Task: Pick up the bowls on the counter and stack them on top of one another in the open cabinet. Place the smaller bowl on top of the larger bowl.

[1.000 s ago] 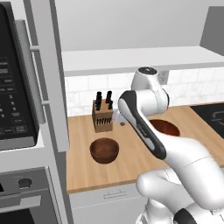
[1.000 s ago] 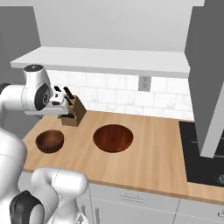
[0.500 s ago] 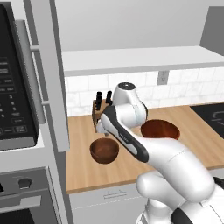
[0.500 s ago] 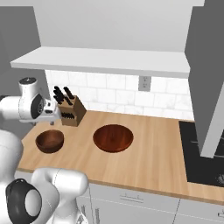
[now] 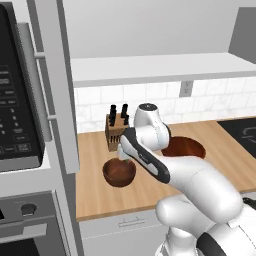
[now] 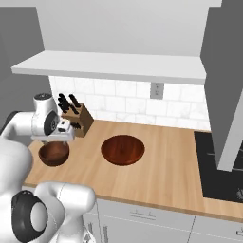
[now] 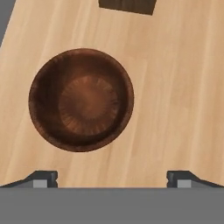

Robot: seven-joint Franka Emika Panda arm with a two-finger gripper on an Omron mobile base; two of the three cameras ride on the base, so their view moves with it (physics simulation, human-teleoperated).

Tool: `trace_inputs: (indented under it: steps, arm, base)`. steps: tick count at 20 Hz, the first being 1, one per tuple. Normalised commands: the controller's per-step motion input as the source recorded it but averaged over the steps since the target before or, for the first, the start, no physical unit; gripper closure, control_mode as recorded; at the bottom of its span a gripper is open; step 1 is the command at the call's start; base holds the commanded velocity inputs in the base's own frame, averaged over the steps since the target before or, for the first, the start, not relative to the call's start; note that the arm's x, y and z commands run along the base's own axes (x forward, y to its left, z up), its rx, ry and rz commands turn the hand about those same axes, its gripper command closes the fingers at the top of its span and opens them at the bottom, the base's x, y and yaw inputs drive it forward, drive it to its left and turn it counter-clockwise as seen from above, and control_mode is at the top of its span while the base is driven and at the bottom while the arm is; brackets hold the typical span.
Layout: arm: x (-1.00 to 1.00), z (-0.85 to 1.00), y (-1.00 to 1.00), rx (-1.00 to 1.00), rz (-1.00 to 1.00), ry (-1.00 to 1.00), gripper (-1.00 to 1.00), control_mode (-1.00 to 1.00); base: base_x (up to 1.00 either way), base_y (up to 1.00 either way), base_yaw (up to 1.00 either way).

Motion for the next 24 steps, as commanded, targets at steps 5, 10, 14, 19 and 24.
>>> trace_inputs:
  steps: [5, 10, 14, 19, 24]
  arm:
    - [0.0, -0.46, 0.0, 0.0, 0.0, 0.0, -1.0, -1.0]
    - [0.14, -0.31, 0.0, -0.01, 0.0, -0.09, -1.0, -1.0]
    - [0.3, -0.16, 0.0, 0.0, 0.0, -0.01, -1.0, -1.0]
    - [0.29, -0.3, 0.0, 0.0, 0.0, 0.0, -1.0, -1.0]
    - [0.26, -0.28, 0.0, 0.0, 0.0, 0.0, -1.0, -1.0]
  base:
    - [0.0, 0.0, 0.0]
    - [0.0, 0.0, 0.0]
    - [0.0, 0.0, 0.0]
    - [0.0, 0.0, 0.0]
    - [0.0, 0.0, 0.0]
